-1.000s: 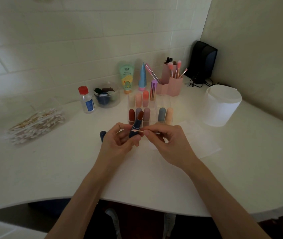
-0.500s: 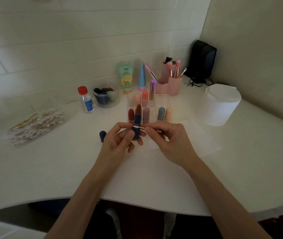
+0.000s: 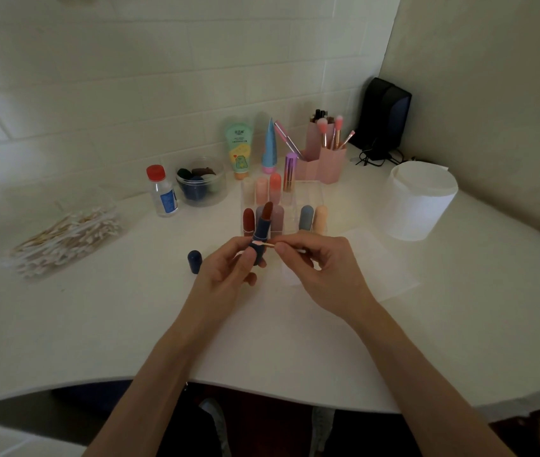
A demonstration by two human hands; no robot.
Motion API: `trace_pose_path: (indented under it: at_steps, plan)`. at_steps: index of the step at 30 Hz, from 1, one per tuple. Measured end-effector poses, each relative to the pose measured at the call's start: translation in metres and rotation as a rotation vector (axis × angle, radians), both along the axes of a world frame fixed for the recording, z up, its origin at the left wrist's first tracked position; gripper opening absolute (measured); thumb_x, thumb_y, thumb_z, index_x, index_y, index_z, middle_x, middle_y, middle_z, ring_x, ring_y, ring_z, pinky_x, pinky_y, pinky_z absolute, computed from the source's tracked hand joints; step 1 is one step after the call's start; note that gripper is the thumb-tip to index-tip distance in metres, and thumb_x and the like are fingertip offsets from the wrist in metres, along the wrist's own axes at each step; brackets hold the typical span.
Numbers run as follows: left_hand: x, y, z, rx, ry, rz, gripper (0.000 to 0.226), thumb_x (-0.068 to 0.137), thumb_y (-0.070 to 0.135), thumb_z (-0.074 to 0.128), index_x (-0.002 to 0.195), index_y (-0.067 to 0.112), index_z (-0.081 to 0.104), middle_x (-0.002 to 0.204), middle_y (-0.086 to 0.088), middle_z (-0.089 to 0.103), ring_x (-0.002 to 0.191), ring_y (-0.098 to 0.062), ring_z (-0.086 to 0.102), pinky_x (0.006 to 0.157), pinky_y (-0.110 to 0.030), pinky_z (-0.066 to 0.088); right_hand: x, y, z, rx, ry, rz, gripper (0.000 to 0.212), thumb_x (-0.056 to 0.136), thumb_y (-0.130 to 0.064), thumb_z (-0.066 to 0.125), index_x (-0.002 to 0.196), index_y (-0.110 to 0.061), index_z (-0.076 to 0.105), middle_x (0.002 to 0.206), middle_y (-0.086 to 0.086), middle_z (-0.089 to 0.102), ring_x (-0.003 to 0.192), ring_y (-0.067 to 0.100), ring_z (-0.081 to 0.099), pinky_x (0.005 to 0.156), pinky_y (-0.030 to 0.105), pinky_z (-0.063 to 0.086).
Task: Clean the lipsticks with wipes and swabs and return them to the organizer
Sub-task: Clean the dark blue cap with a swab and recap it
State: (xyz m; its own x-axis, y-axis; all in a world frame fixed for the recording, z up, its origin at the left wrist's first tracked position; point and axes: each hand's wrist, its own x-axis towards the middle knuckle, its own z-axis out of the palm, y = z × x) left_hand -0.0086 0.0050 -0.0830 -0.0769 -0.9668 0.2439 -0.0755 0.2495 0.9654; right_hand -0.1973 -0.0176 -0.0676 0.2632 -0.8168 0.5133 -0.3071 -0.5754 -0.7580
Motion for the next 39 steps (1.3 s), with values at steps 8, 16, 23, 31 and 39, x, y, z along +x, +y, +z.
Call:
trace_pose_path:
  at_steps: [8, 16, 23, 31, 39]
  plan:
    - [0.0024, 0.0, 0.0024, -0.039, 0.04, 0.106, 0.024, 0.098, 0.015, 0.057, 0.118, 0.004, 0.065, 0.099, -0.004, 0.077, 0.08, -0.017, 0.072, 0.061, -0.023, 0.053, 0.0008, 0.0007, 0.0002, 0.011, -0.032, -0.002, 0.018, 0.097, -0.007, 0.067, 0.111, -0.003, 0.077, 0.086, -0.013, 0.07, 0.074, 0.002, 0.061, 0.066, 0.009, 0.042]
    - [0.0013, -0.0005, -0.0008, -0.003, 0.06, 0.105, 0.043, 0.077, 0.027, 0.075, 0.115, 0.01, 0.068, 0.099, -0.002, 0.078, 0.084, -0.013, 0.073, 0.066, -0.016, 0.052, 0.0024, 0.0007, -0.0013, 0.026, -0.023, -0.003, 0.017, 0.096, -0.008, 0.068, 0.109, -0.005, 0.078, 0.09, -0.01, 0.073, 0.079, 0.002, 0.064, 0.069, 0.009, 0.045]
    - [0.0004, -0.0002, -0.001, -0.026, 0.043, -0.049, 0.029, 0.102, 0.018, 0.048, 0.122, 0.007, 0.065, 0.103, -0.005, 0.075, 0.092, -0.023, 0.071, 0.066, -0.026, 0.05, -0.0004, 0.0001, -0.0003, 0.002, -0.017, 0.004, 0.018, 0.097, -0.009, 0.066, 0.112, -0.008, 0.077, 0.099, -0.009, 0.075, 0.089, 0.001, 0.068, 0.076, 0.01, 0.049]
    - [-0.0027, 0.002, -0.003, -0.001, -0.02, -0.056, 0.028, 0.094, 0.03, 0.064, 0.118, 0.015, 0.068, 0.093, -0.002, 0.07, 0.075, -0.009, 0.062, 0.068, -0.019, 0.046, 0.0017, 0.0012, -0.0006, -0.001, -0.01, 0.014, 0.018, 0.097, -0.007, 0.066, 0.112, -0.009, 0.077, 0.094, -0.02, 0.07, 0.085, -0.005, 0.066, 0.072, 0.007, 0.047]
    - [-0.0042, 0.0026, 0.0012, 0.035, 0.111, -0.036, 0.045, 0.089, 0.018, 0.062, 0.13, 0.009, 0.049, 0.105, -0.004, 0.078, 0.08, -0.029, 0.075, 0.053, -0.027, 0.046, 0.0004, 0.001, -0.0005, -0.001, -0.015, 0.02, 0.018, 0.097, -0.009, 0.066, 0.112, -0.008, 0.077, 0.098, -0.012, 0.073, 0.084, -0.002, 0.066, 0.071, 0.009, 0.046]
